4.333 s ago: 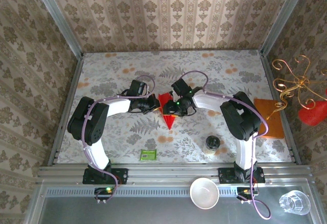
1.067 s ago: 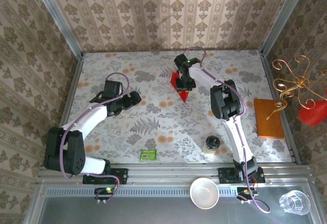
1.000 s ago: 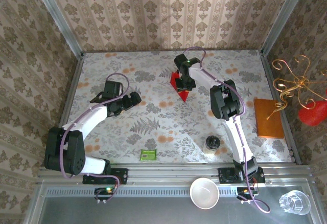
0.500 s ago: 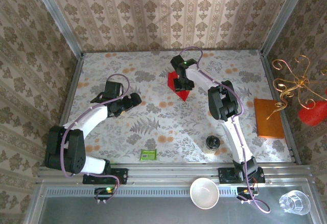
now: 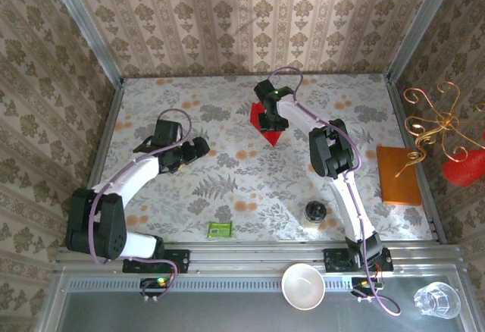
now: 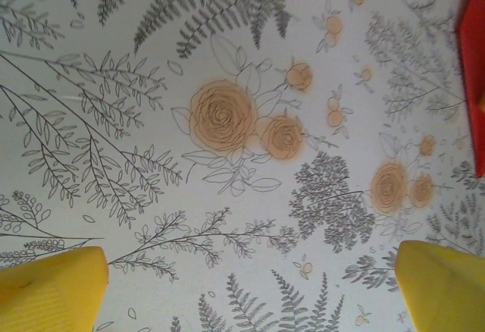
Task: Fold a paper plane with a square sheet of paper (pick it up from the middle)
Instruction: Move the paper plane to the top-center of the table.
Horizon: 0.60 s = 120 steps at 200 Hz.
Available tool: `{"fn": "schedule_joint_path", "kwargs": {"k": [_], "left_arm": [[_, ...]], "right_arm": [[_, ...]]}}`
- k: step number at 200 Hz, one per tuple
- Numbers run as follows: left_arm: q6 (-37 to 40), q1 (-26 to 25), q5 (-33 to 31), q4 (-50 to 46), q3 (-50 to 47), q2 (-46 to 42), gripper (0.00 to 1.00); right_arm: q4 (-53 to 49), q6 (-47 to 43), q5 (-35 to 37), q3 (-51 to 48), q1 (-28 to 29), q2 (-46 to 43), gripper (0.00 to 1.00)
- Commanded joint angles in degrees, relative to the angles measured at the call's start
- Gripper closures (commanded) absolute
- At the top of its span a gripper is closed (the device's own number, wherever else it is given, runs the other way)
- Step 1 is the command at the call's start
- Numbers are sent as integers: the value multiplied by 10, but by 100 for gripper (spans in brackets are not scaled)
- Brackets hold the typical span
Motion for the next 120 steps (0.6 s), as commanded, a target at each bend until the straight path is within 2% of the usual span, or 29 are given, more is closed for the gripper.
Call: {"fn": "schedule_joint_path", "kwargs": {"k": [1, 32, 56, 92, 113, 120], "left_arm": [[22, 4, -29, -19, 37, -45, 2], [52, 11, -70, -21, 52, -74, 1], [73, 27, -96, -18, 55, -92, 0], [97, 62, -140, 7, 32, -124, 0], [109, 81, -187, 29, 3, -143, 0], [120, 84, -206, 40, -10, -148, 0]], "right_arm": [[-2, 4, 4, -8, -3, -51, 54], [18, 17, -1, -42, -3, -134, 45], [60, 26, 22, -117, -4, -221, 37], [205, 30, 115, -349, -11, -399, 22], [292, 33, 176, -490, -26, -495, 1], [313, 34, 190, -529, -33, -521, 0]]}}
